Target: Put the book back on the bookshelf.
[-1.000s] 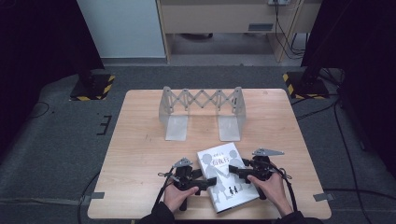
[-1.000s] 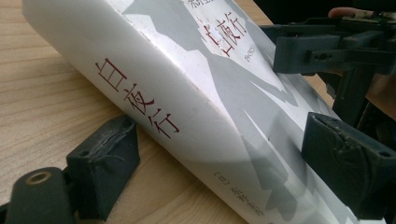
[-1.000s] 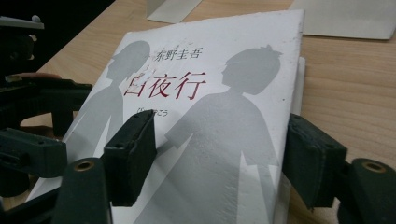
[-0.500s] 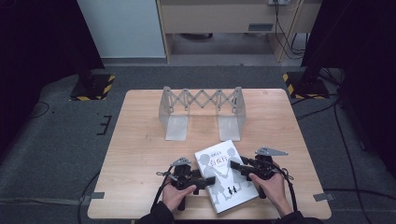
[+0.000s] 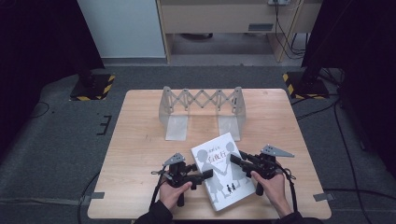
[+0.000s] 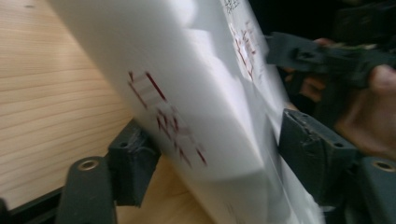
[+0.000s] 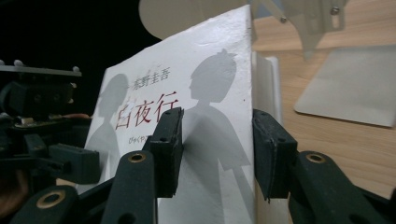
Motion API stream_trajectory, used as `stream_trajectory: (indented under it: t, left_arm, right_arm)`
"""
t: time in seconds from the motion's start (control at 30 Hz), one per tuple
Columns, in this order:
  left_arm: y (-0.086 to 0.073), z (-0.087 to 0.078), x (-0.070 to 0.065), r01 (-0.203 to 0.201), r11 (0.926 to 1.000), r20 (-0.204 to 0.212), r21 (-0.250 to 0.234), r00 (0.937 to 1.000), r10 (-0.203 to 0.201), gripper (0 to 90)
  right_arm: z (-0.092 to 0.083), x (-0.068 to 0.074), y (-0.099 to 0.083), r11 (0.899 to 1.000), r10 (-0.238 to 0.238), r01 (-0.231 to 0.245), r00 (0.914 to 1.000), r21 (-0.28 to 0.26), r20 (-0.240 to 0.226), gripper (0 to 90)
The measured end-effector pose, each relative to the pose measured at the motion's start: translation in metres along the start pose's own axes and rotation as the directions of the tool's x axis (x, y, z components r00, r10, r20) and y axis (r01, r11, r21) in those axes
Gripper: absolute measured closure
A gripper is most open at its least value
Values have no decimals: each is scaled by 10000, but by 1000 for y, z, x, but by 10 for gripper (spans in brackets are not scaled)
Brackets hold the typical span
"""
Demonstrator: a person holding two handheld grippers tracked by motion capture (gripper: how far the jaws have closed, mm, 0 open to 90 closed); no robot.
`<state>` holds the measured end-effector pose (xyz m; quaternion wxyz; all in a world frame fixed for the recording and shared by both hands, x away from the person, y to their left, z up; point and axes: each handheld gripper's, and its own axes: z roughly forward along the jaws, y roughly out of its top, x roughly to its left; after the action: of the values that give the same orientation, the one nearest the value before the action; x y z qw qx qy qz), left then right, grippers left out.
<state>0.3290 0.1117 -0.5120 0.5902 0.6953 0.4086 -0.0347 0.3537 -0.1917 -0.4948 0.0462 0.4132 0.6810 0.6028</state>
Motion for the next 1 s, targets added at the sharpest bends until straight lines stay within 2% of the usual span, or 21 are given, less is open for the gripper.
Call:
stream_trajectory:
  t: [0.07, 0.1, 0.3, 0.47, 0.53, 0.6, 0.73, 0.87, 1.0]
  left_arm:
    - [1, 0, -2, -105, 9999, -27, -9, 9999, 105, 308]
    - [2, -1, -3, -311, 9995, -103, -97, 9995, 310, 308]
    - [2, 1, -2, -186, 9997, -232, -165, 9996, 182, 298]
    - [4, 2, -1, -259, 9993, -305, -278, 9992, 250, 293]
    - [4, 4, -1, -213, 9993, -225, -306, 9995, 206, 292]
    - [4, 6, -1, -327, 9992, -103, -247, 9994, 325, 284]
    - [4, 7, -1, -308, 9990, -80, -325, 9995, 306, 290]
    - [5, 5, -2, -185, 9983, 21, -557, 9998, 187, 358]
    - [6, 5, -3, -121, 9980, 53, -619, 9999, 124, 389]
  right_arm:
    - [1, 2, 1, 10000, -67, 67, 10000, -21, -46, 569]
    - [1, 3, 2, 9998, -150, 148, 9998, -124, -134, 567]
    - [4, 3, 2, 9994, -230, 228, 9997, -252, -49, 565]
    - [4, 4, 2, 9988, -314, 315, 9995, -368, 21, 566]
    - [4, 4, 2, 9988, -319, 319, 9995, -379, 9, 566]
    - [5, 6, 2, 9984, -440, 434, 9989, -370, -161, 567]
    - [8, 8, 3, 9984, -485, 478, 9985, -304, -241, 565]
    - [8, 5, 2, 9992, -320, 314, 9992, -235, -248, 553]
    - [8, 3, 2, 9995, -257, 251, 9993, -213, -275, 549]
